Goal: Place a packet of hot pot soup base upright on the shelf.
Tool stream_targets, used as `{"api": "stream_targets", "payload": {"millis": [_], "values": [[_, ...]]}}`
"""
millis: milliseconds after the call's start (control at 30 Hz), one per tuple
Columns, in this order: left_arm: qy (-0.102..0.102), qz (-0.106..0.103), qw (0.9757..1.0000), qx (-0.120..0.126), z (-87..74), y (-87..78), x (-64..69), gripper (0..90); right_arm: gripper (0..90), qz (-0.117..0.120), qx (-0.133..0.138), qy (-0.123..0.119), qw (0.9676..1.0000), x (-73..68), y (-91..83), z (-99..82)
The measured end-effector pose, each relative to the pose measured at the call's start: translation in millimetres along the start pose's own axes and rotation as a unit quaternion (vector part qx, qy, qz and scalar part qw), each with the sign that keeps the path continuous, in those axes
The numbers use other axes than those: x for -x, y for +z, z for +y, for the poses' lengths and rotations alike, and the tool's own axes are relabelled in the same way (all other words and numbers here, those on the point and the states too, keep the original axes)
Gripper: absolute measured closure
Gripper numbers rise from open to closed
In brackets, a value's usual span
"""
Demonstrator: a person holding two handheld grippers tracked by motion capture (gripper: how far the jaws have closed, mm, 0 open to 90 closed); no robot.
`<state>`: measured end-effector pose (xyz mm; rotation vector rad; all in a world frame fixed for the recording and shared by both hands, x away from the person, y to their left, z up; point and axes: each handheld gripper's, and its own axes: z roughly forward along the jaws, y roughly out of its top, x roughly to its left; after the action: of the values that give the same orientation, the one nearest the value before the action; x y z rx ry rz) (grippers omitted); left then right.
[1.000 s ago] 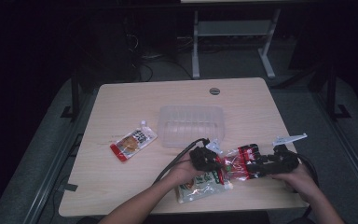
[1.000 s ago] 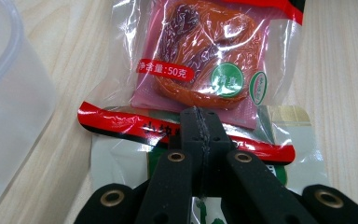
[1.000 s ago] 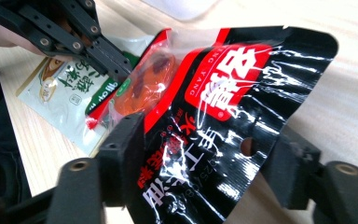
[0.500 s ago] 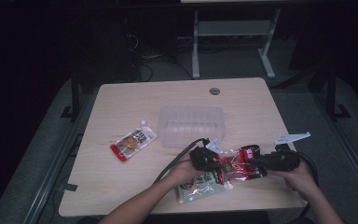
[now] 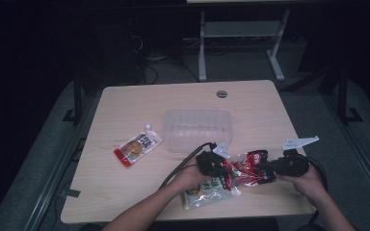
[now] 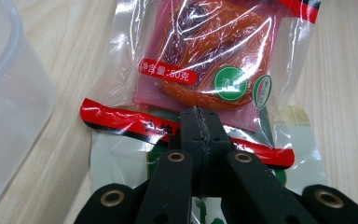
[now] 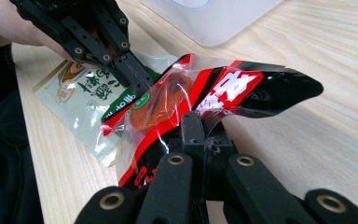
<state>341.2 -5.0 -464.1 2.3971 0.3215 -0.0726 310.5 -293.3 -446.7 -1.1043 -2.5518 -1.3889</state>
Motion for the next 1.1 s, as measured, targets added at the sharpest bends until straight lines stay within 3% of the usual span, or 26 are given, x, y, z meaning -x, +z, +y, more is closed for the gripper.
{"api": "stream_targets", "payload": {"millis": [300, 467, 633, 667, 967, 1000, 1100], "values": [[-0.002, -0.006, 1.0, -0.004, 1.8, -2.4, -0.1, 89.9, 89.9, 0.013, 0.013, 0.004, 0.9998, -0.7, -3.9, 0.9], [-0.003, -0.011, 0.9999, -0.002, 3.2, -9.4, 2.6, 89.9, 90.0, 0.028, 0.037, 0.008, 0.9989, -3.4, -12.0, 0.5], [-0.002, -0.01, 0.9999, 0.002, 1.3, -19.1, 3.7, 89.5, 90.0, 0.038, 0.051, -0.003, 0.998, -9.2, -16.0, 2.4], [-0.005, -0.011, 0.9999, 0.004, 0.1, -22.4, 3.7, 84.3, 90.0, 0.038, 0.051, -0.003, 0.998, -9.2, -16.0, 2.4], [-0.012, -0.005, 0.9999, 0.01, -14.8, -59.1, 8.2, 68.8, 90.0, 0.053, 0.066, -0.019, 0.9962, -19.7, -19.9, 11.3], [-0.013, 0.001, 0.9998, 0.014, -17.4, -63.2, 9.7, 63.8, 90.0, 0.059, 0.068, -0.023, 0.9957, -21.6, -20.1, 13.5], [-0.014, 0.017, 0.9996, 0.019, -28.4, -75.8, 11.8, 59.8, 90.0, 0.063, 0.069, -0.027, 0.9953, -23.9, -20.1, 16.1]]}}
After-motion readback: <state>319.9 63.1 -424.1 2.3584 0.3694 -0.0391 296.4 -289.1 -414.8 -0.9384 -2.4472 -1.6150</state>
